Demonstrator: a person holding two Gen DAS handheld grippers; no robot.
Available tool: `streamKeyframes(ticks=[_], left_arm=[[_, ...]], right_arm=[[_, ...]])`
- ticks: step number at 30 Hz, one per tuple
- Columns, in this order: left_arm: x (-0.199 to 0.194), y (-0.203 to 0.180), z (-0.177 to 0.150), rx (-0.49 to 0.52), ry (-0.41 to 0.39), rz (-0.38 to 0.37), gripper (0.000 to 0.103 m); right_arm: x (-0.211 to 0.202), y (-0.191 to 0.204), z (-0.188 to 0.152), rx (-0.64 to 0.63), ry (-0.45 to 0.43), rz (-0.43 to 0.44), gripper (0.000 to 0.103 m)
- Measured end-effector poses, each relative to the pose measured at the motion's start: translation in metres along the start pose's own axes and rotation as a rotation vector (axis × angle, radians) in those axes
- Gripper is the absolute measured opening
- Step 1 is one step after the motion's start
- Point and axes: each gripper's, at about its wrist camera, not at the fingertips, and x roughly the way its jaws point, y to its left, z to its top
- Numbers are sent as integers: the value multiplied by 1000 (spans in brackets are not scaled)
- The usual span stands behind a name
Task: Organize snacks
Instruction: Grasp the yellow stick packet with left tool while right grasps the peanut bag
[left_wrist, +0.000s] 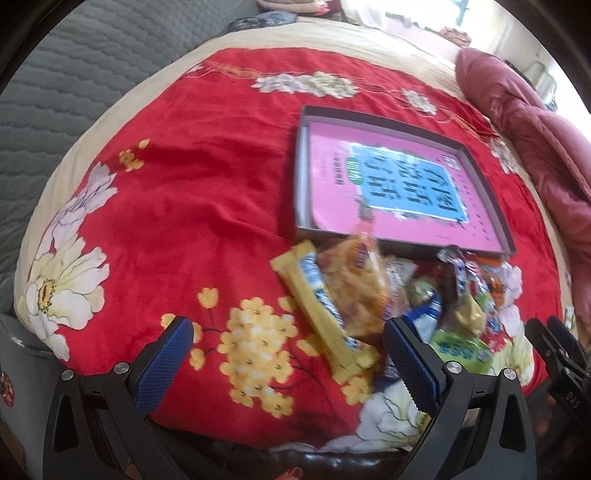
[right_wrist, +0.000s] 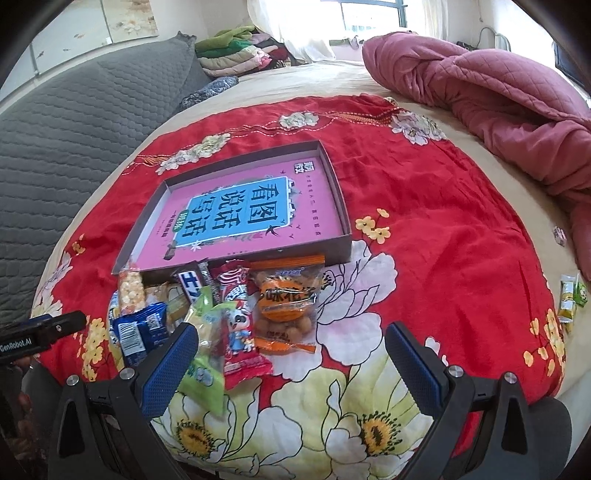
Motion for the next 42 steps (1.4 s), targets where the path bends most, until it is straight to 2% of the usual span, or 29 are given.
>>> streamKeyframes(ticks=[11, 16, 23, 26, 29, 31, 32, 37, 39, 42], left_arm=[[37, 30, 4, -112, 107, -45, 102], [55, 30, 6, -119, 147, -65, 102], [71, 17, 11, -101, 166, -98, 101], [70, 19, 10, -116, 147, -121, 98], [70, 24, 12, -146, 132, -161, 84], [70, 24, 14, -147, 132, -171, 70], [70, 22, 14, -147, 130, -178, 67], [66, 8, 16, -108, 101, -191, 36], [67, 4, 15, -94, 97, -191, 28], [67, -2, 16, -74, 90, -175, 27]], right_arm=[[19, -9, 2, 18, 27, 15, 102], [26, -11, 2, 27, 36, 24, 102], [36, -12, 2, 28, 57, 36, 101], [42, -15, 2, 35, 64, 27, 101], [50, -19, 3, 47, 86, 21, 97], [55, -22, 5, 50, 98, 16, 94], [57, -22, 6, 49, 99, 9, 92], [67, -18, 10, 35, 100, 17, 88], [71, -13, 12, 20, 105, 18, 87], [77, -9, 14, 16, 115, 43, 83]])
